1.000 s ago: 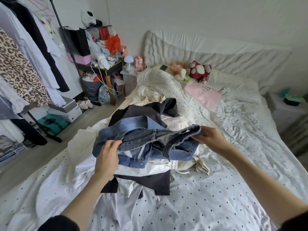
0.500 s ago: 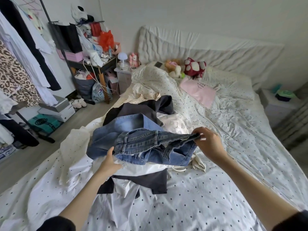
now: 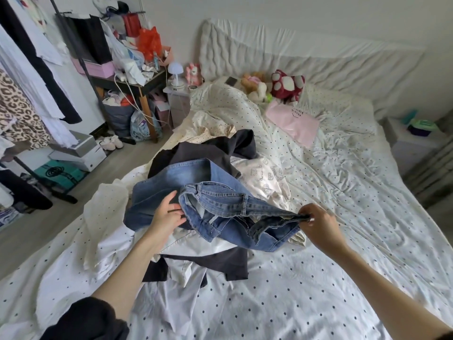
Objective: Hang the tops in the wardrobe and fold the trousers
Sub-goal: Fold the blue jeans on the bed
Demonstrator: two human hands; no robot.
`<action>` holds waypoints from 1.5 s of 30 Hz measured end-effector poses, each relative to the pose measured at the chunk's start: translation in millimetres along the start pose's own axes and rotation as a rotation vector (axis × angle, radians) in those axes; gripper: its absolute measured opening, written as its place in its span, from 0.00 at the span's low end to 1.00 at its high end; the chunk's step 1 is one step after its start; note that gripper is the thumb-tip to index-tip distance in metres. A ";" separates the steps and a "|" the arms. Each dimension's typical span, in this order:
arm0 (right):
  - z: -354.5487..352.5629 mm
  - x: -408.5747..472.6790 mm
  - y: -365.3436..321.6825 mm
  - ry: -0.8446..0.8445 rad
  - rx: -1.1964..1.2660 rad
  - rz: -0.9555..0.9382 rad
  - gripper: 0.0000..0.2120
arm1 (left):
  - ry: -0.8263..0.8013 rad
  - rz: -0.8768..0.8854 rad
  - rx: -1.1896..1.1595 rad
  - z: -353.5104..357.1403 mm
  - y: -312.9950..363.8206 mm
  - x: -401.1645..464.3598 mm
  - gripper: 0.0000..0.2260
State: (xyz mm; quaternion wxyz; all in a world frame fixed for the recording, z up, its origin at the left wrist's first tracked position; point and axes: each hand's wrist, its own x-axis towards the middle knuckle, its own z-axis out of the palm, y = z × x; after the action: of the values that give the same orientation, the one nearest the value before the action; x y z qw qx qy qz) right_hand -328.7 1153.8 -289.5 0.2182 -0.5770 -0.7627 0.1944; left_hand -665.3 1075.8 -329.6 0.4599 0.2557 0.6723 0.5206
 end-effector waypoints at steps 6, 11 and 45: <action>1.9 -1.6 8.4 -0.061 -0.125 -0.065 0.06 | -0.207 0.478 0.854 9.7 37.0 44.0 0.32; 3.6 -4.9 16.0 -0.045 -0.140 -0.066 0.07 | -0.359 0.523 1.088 30.0 53.7 63.7 0.35; -446.9 -111.5 -10.0 0.867 0.630 -0.147 0.06 | 0.338 1.362 0.218 224.7 336.8 -298.9 0.08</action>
State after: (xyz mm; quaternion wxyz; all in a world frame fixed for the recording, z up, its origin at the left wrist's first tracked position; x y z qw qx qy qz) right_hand -60.9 1063.6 74.4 0.6884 -0.4561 -0.5459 0.1418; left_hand -378.7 1044.5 82.8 -0.1068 0.5794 0.4734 0.6548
